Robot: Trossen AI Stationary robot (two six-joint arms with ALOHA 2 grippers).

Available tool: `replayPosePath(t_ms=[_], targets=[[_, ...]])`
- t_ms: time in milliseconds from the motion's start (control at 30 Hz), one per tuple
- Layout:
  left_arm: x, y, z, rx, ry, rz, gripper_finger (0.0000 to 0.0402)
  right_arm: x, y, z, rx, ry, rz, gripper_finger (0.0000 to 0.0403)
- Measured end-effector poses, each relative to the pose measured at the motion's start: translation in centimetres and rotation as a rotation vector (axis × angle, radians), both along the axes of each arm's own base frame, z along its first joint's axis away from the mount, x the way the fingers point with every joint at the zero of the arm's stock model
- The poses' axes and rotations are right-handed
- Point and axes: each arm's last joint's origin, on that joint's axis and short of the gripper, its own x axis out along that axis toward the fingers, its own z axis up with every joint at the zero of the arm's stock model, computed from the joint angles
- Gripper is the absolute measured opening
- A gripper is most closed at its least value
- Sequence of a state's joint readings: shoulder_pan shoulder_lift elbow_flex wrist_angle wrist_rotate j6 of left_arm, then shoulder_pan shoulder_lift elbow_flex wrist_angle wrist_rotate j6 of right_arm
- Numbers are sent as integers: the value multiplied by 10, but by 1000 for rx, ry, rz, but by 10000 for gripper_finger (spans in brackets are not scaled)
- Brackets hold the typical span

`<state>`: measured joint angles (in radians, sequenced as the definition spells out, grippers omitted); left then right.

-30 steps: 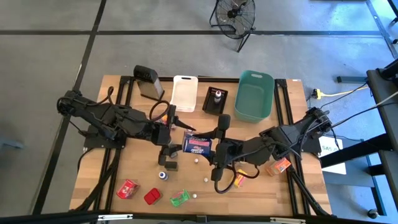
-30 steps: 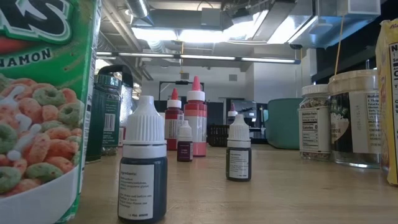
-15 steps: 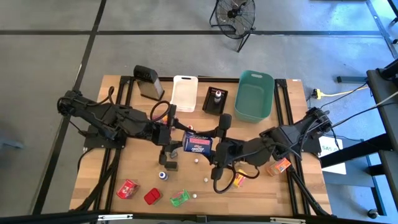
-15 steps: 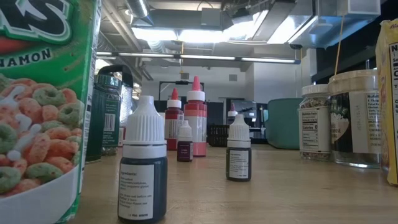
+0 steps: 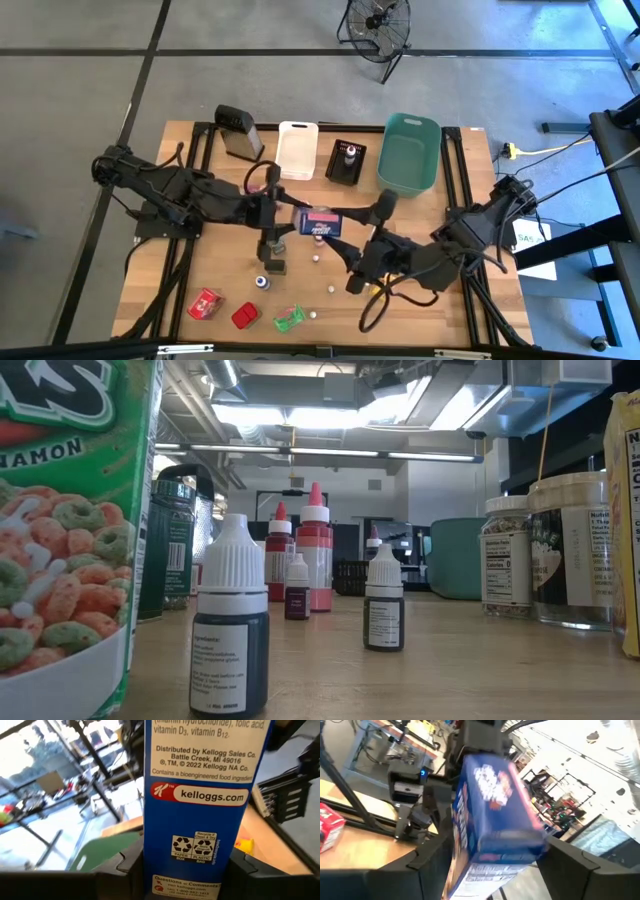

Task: Pick & Place Kitchen Items
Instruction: Put the blue cereal box into the green bin

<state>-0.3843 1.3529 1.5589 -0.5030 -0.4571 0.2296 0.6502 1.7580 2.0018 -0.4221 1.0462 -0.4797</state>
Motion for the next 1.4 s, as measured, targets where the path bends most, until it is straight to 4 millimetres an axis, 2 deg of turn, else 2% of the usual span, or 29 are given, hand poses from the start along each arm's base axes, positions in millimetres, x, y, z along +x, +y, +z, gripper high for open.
replayPosePath(t_ms=[233,767,1200,1400], targets=[[-2,2,-7,-8,64,38,163,2,-5,-7,-4,51,-10,268],[10,14,-24,-28,177,93,164,25,-47,-24,176,180,59,263],[10,13,-25,-20,189,81,164,27,-52,-26,208,202,77,145],[10,13,-25,-4,196,49,171,27,-51,-26,210,201,76,127]])
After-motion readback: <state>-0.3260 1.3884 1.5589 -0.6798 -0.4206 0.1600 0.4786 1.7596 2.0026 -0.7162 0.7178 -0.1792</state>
